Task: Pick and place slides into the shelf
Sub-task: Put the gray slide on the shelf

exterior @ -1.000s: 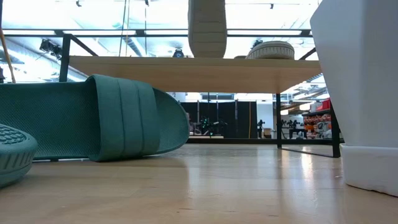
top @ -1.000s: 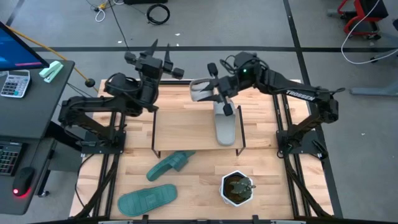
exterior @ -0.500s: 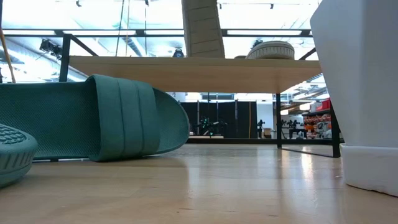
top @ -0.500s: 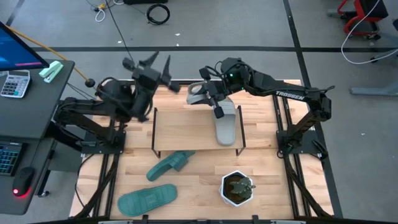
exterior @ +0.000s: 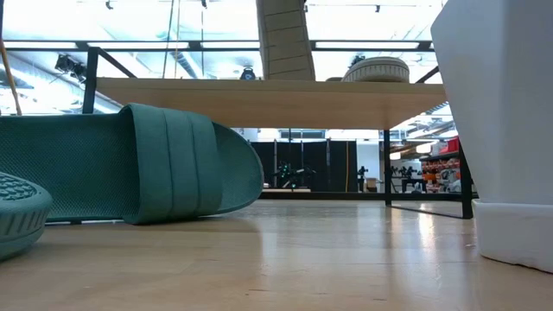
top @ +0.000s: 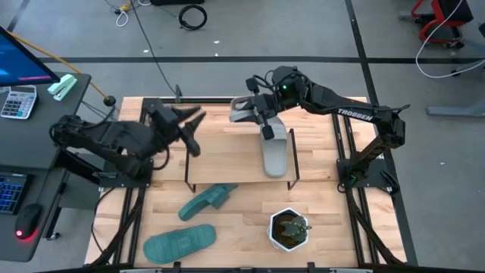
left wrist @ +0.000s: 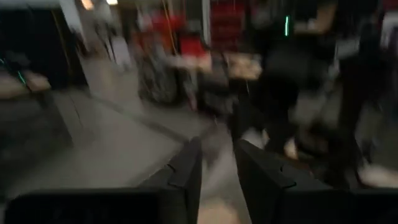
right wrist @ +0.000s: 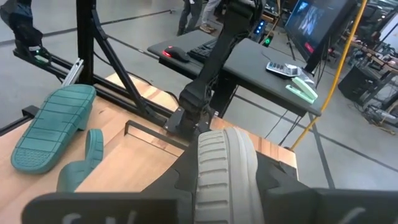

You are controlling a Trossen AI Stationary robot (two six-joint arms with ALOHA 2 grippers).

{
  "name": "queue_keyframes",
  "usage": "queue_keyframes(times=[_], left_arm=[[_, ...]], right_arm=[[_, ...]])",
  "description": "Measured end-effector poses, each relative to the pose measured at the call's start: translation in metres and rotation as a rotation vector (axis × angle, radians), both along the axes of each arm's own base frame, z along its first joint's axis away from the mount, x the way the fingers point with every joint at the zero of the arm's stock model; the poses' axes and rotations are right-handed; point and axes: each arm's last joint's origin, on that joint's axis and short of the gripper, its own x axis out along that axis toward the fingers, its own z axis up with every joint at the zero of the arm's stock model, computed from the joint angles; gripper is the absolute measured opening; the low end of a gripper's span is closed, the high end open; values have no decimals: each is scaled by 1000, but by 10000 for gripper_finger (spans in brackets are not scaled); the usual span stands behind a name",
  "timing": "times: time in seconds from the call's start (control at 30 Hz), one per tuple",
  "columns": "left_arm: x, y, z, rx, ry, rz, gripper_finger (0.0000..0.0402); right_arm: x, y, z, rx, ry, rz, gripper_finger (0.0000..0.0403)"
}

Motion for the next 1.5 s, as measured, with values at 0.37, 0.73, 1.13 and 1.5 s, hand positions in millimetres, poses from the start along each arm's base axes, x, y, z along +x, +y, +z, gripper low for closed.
queue_keyframes(times=[0.37,0.73,1.13,1.5], left_arm=[[16,20,-49,-320,308,-185,64],[22,34,-56,-370,370,-203,71],[20,34,-58,-371,401,-198,71],[19,34,-59,-375,417,-191,66]], right_arm=[[0,0,0,1,0,1,68],[7,-2,0,34,-45,-4,68],[15,8,-21,31,-105,-27,67],[19,19,-48,-88,-120,-59,66]])
